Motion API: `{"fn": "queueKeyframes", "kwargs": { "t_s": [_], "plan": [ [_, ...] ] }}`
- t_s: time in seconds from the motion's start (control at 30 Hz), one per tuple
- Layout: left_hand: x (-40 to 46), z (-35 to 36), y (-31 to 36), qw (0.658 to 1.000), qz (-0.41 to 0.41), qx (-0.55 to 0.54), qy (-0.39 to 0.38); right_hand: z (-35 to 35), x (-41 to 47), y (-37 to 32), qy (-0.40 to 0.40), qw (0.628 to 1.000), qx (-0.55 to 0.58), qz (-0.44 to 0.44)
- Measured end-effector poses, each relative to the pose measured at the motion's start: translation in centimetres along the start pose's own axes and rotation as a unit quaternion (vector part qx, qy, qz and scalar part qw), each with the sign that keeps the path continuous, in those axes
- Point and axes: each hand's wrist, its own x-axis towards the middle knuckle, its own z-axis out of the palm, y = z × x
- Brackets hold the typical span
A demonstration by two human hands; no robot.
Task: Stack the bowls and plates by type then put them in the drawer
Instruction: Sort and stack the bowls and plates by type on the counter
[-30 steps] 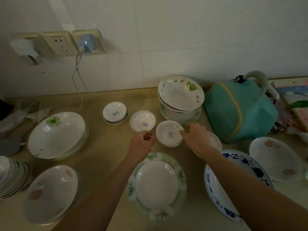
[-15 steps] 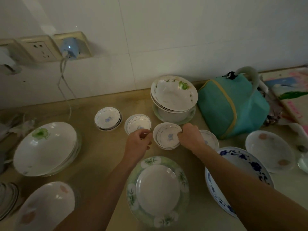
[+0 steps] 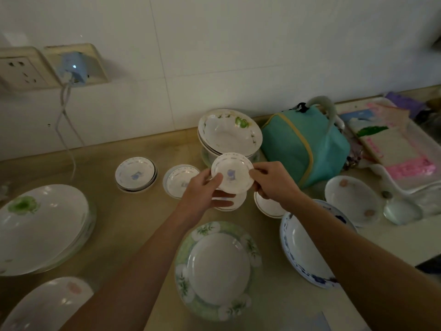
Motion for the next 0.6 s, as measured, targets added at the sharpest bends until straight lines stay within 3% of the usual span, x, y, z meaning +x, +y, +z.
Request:
{"fn": "queueKeyframes", "kwargs": {
  "t_s": [0.1, 0.2, 0.3, 0.4, 0.5, 0.6],
  "plan": [
    [0.1, 0.6, -0.1, 1.0, 0.013, 0.005, 0.008, -1.5, 0.0, 0.4, -0.016, 0.999, -0.011, -0.028],
    [0.0, 0.9, -0.6, 1.0, 0.008, 0.005, 0.024, -3.6, 0.8, 2.2, 0.035, 0.992, -0.114, -0.03],
    [0.0, 1.1, -1.4, 0.998, 0.002, 0.002, 0.063, -5.9, 1.8, 5.2, 0.059, 0.952, -0.3, -0.017],
    [-0.2, 1.9, -2.0, 0.995, 0.009, -0.01, 0.101, -7.4, 2.4, 7.5, 0.03, 0.912, -0.407, 0.028],
    [-0.4, 2.9, -2.7, 0.991, 0.008, -0.012, 0.132, -8.2, 3.0, 8.8, 0.01, 0.894, -0.448, 0.029],
    [-0.6, 3.9, -3.3, 0.988, 0.009, -0.027, 0.15, -8.3, 3.7, 9.2, -0.018, 0.901, -0.433, 0.01]
  ]
}}
